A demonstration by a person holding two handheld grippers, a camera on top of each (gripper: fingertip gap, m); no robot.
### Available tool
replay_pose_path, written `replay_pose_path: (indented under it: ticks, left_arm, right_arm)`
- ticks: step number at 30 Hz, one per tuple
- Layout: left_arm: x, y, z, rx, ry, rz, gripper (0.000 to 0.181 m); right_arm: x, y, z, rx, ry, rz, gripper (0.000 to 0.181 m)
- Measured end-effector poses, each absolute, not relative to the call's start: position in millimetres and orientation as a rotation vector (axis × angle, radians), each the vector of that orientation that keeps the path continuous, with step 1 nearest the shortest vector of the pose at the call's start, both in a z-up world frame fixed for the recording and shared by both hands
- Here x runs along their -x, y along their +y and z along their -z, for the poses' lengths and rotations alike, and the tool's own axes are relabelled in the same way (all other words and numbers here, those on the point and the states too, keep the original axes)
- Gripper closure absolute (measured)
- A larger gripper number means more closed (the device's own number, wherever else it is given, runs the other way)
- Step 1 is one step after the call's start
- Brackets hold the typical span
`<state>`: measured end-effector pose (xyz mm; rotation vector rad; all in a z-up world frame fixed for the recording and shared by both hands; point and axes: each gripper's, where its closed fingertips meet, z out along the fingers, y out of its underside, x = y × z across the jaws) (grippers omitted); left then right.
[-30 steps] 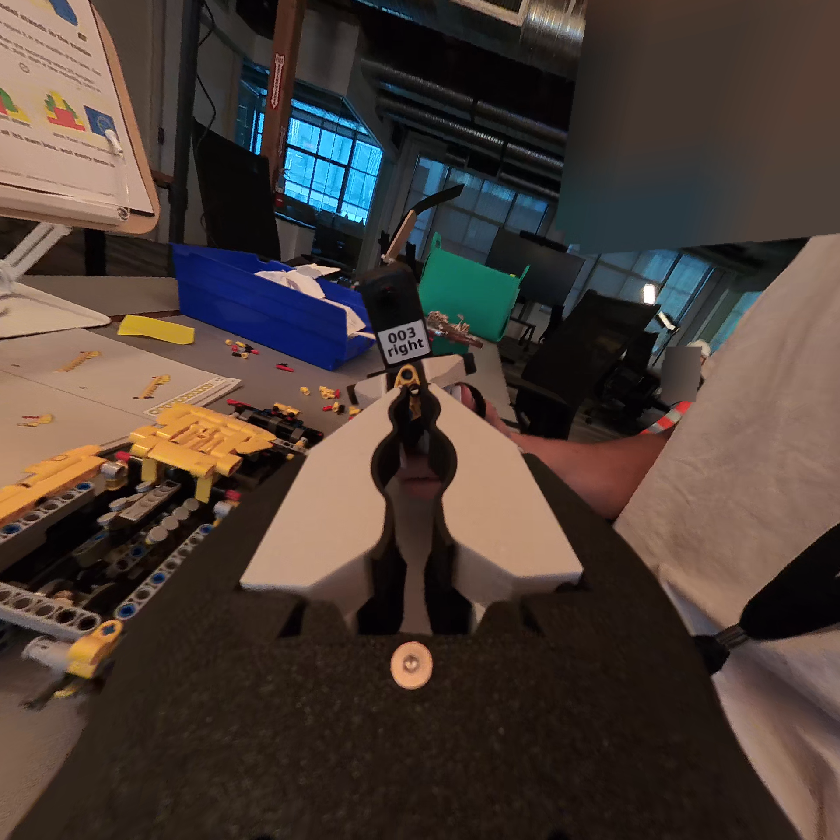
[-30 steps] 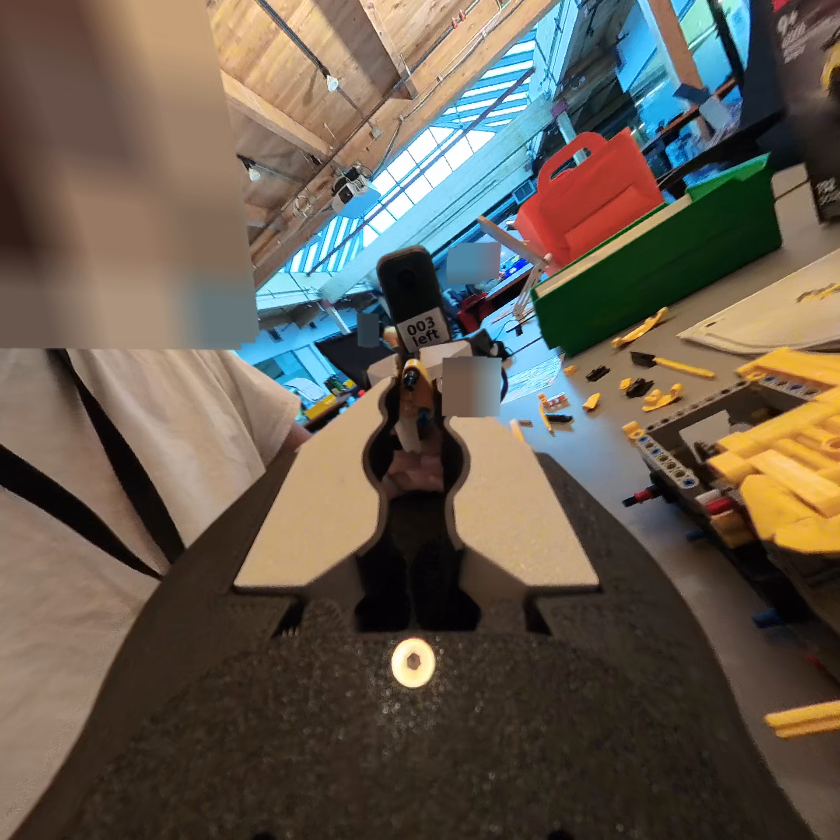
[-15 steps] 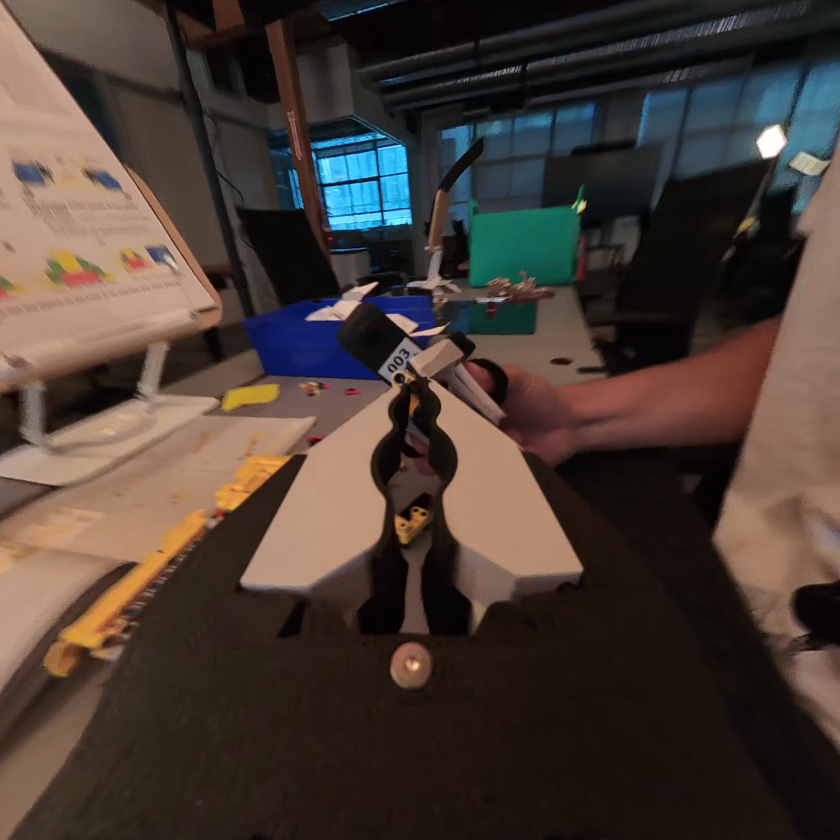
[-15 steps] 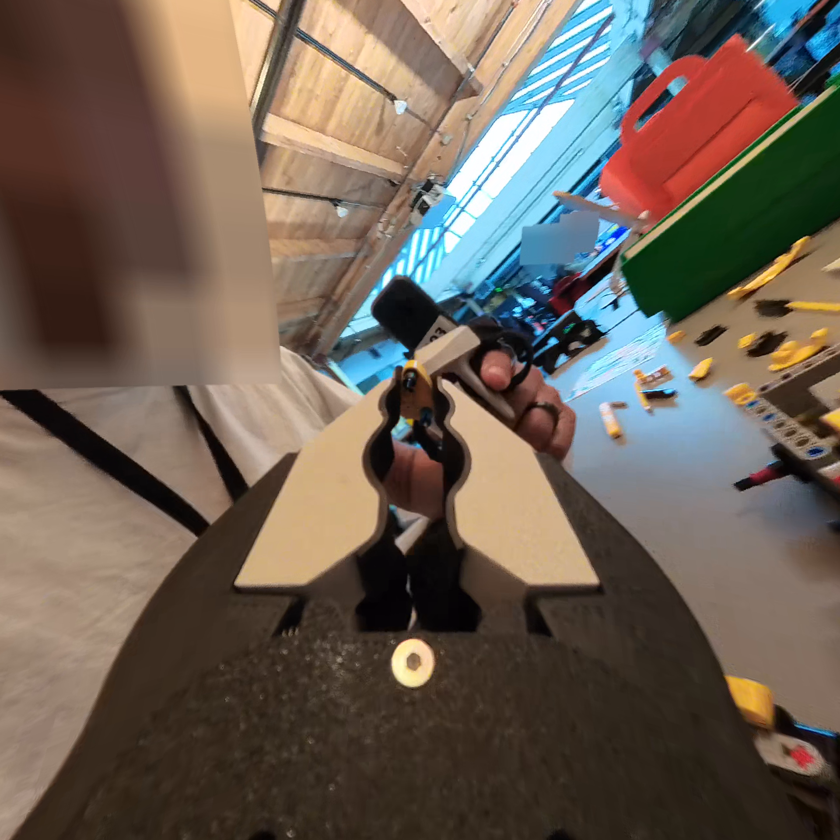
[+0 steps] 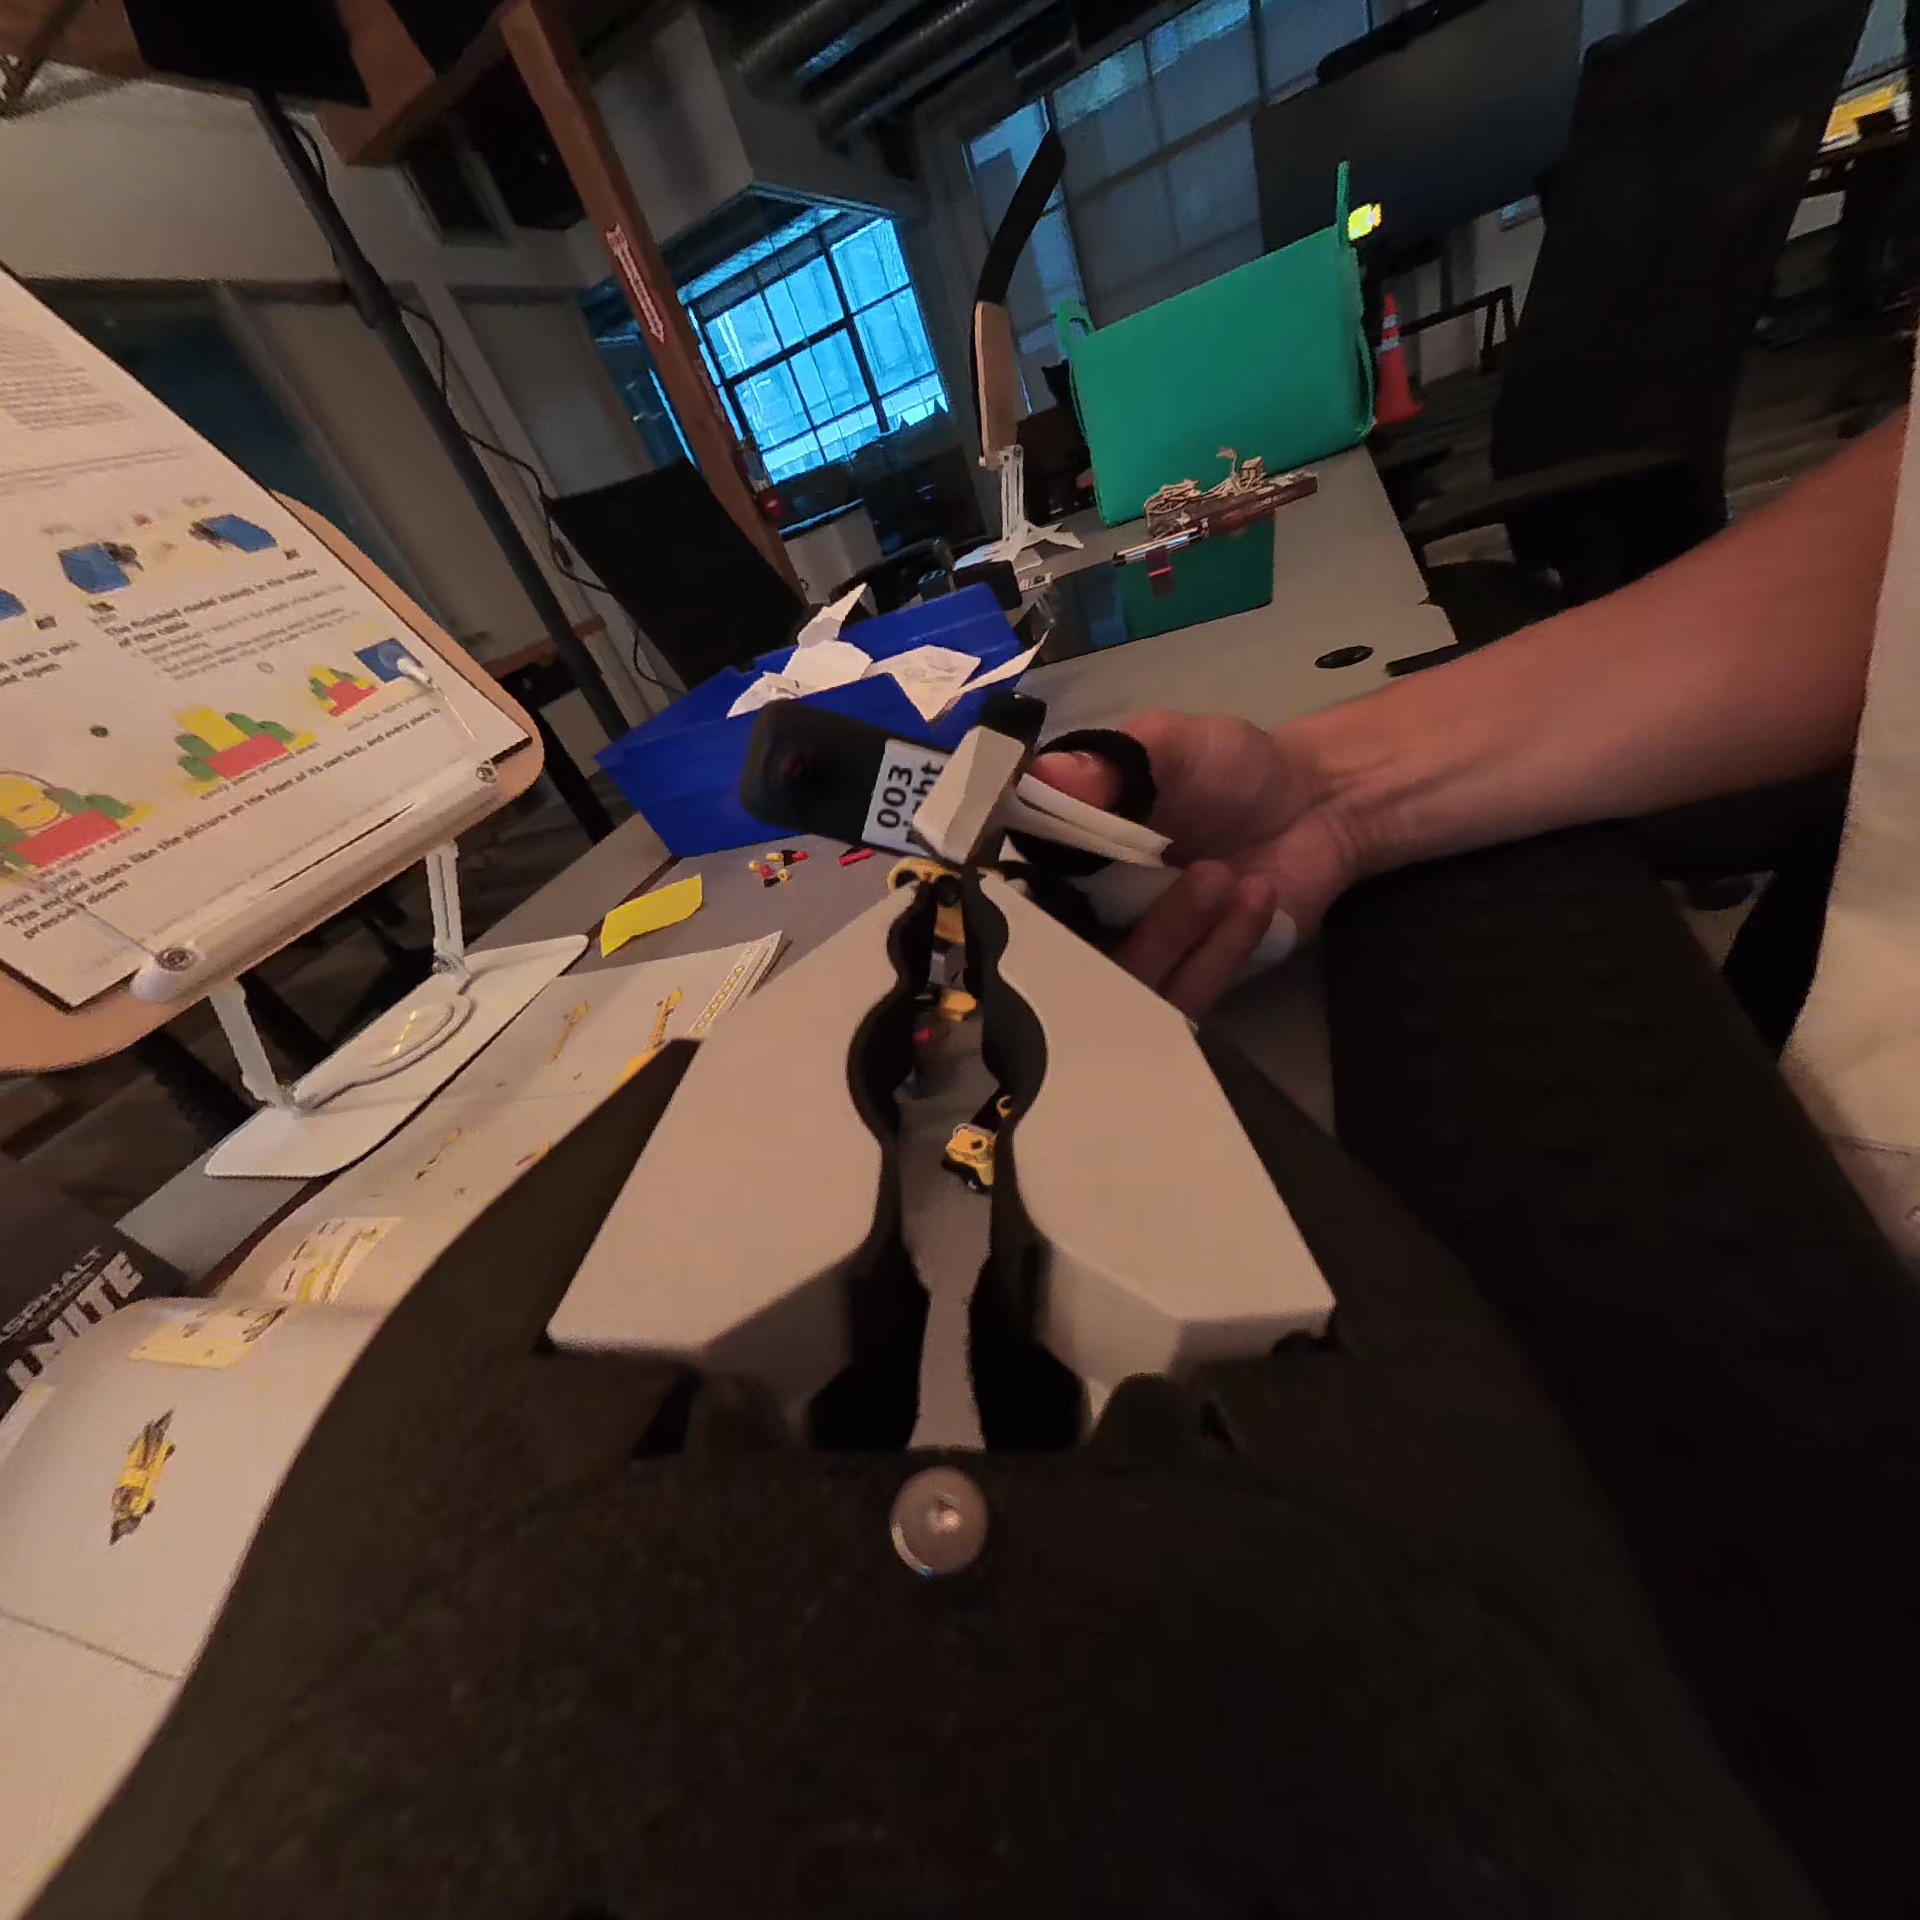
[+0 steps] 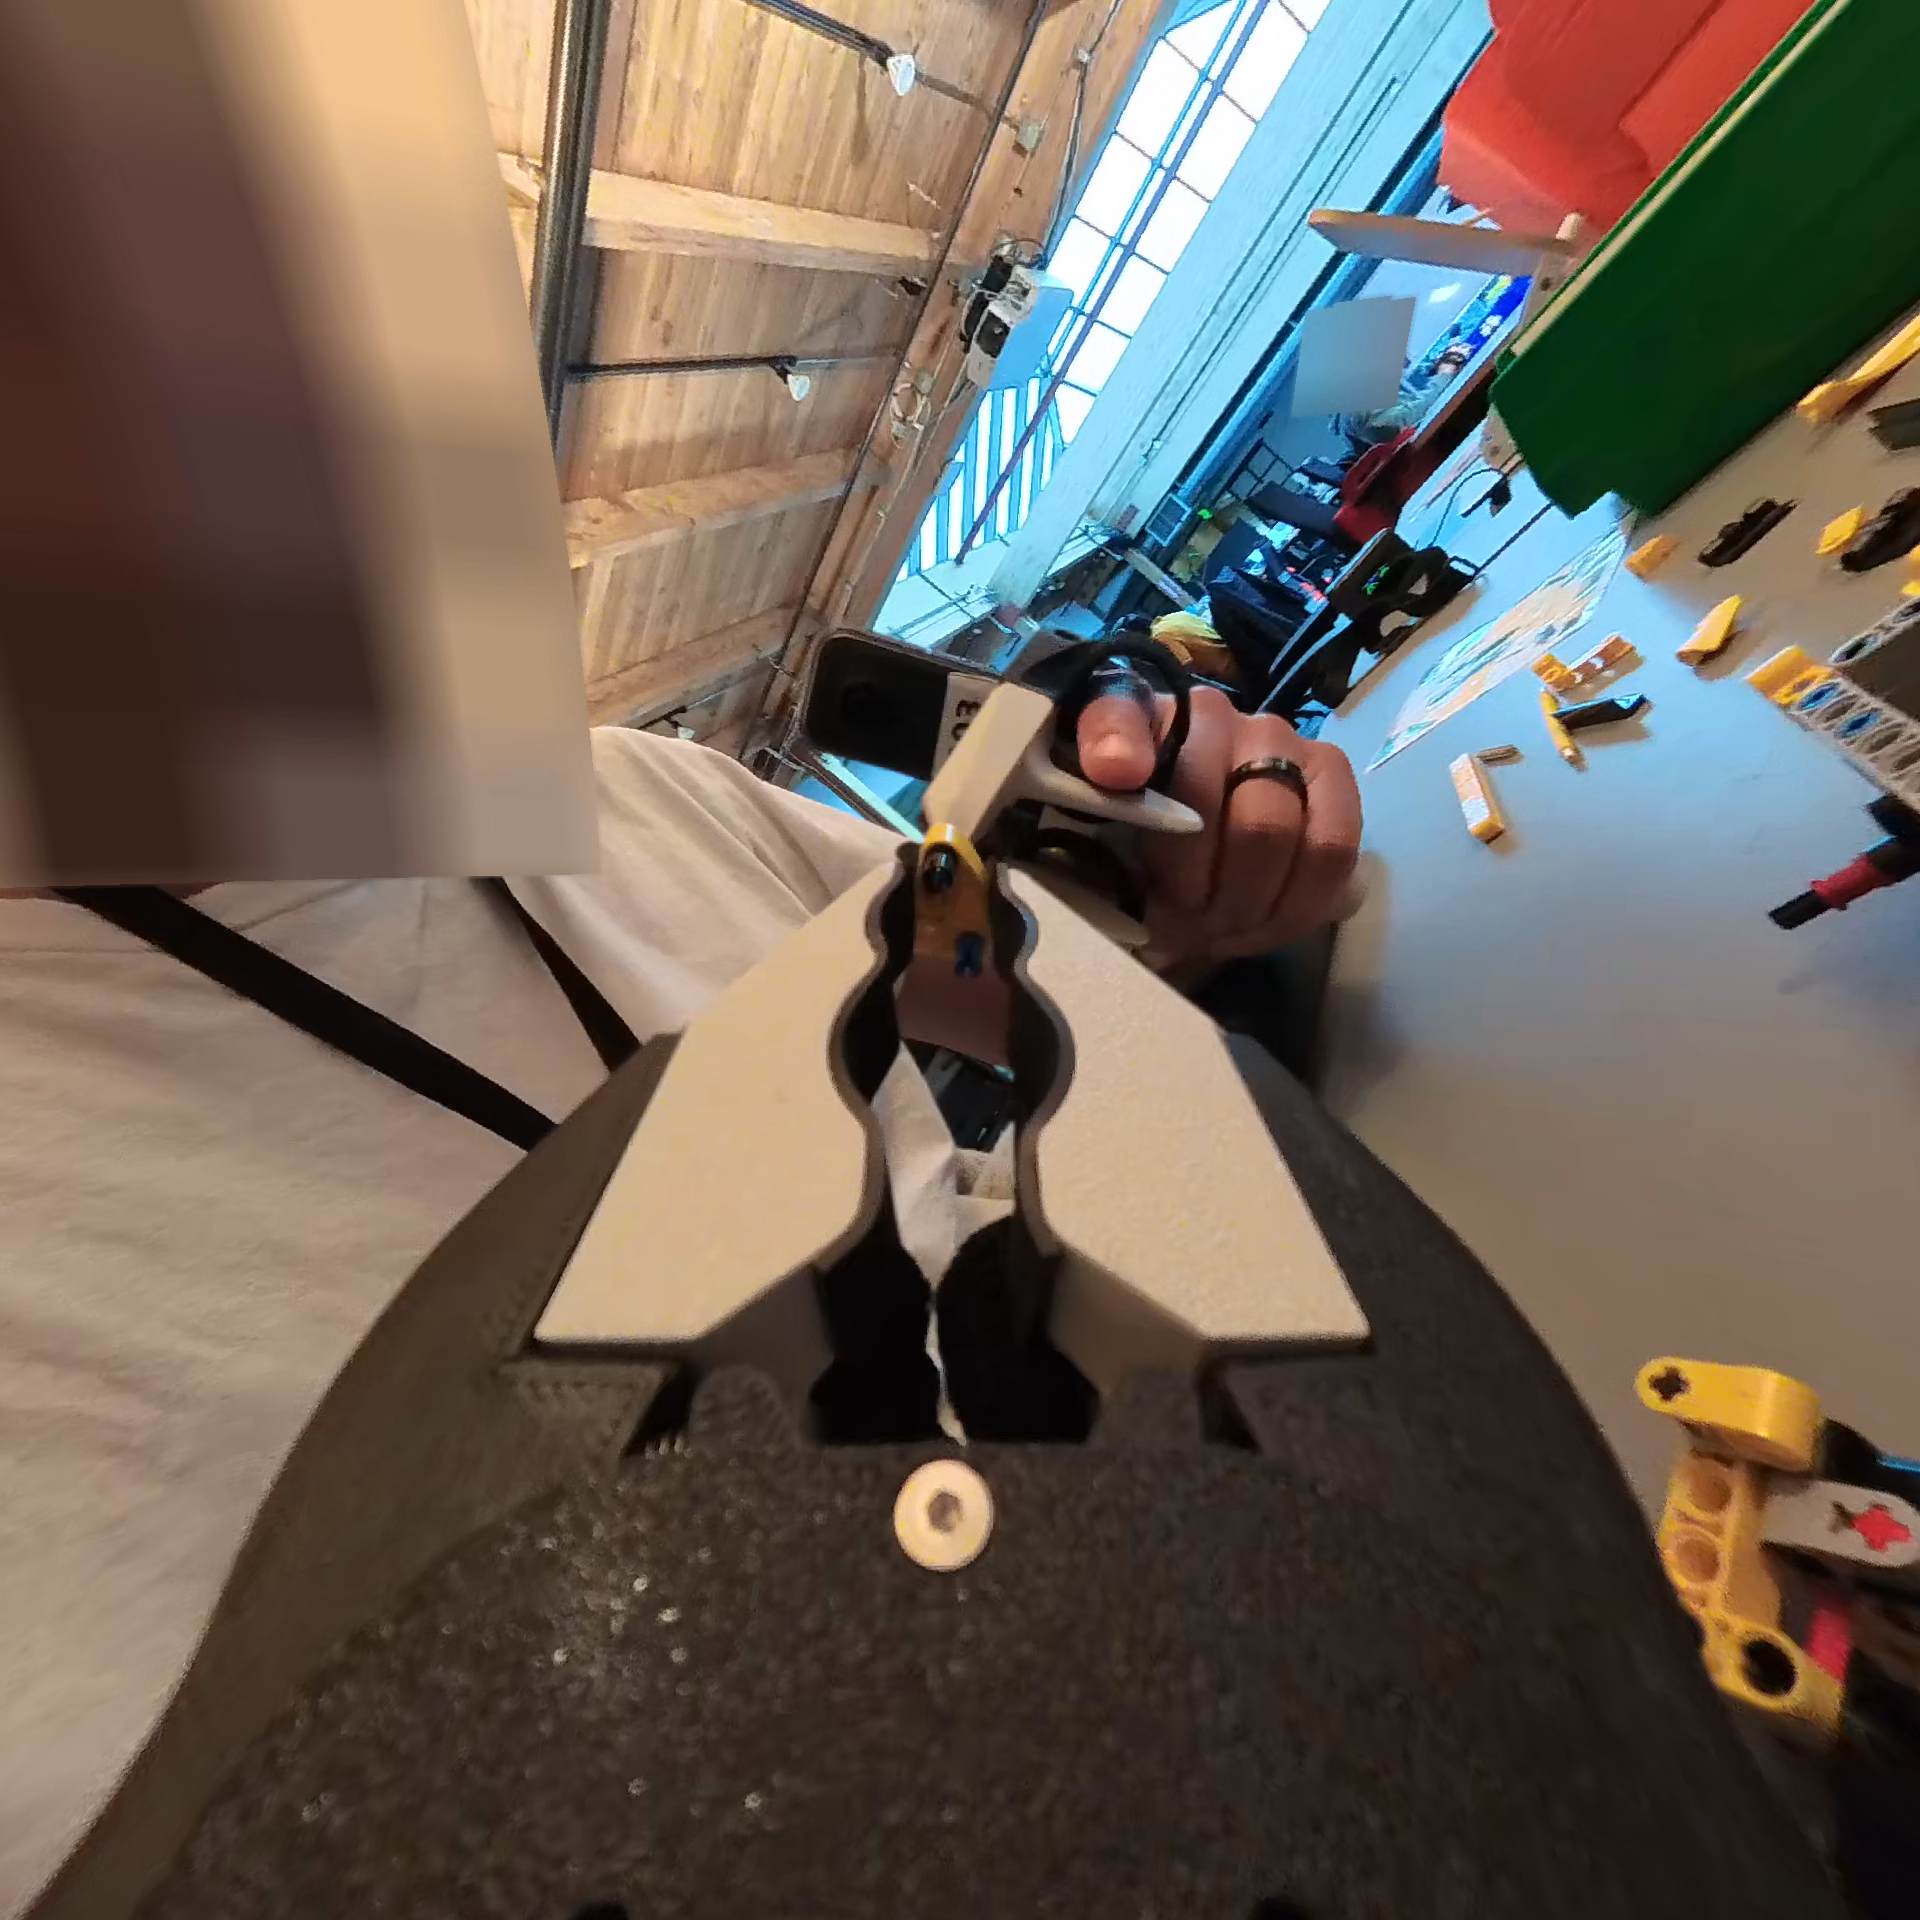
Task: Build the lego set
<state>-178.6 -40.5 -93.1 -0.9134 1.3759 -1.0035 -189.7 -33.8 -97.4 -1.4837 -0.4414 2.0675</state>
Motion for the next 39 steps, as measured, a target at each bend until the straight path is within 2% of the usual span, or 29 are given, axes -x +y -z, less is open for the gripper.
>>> replay_pose_path:
  ticks: [27, 39]
  left_arm:
    - [178.9, -36.6, 95.1, 0.986, 1.345, 1.038, 0.176]
    - [178.7, -43.2, 93.5, 0.893, 1.360, 1.039, 0.177]
  right_arm:
    - [185.3, -29.0, 102.4, 1.524, -0.433, -2.010, 0.168]
    - [187.8, -37.6, 97.6, 1.480, -0.445, -2.125, 0.168]
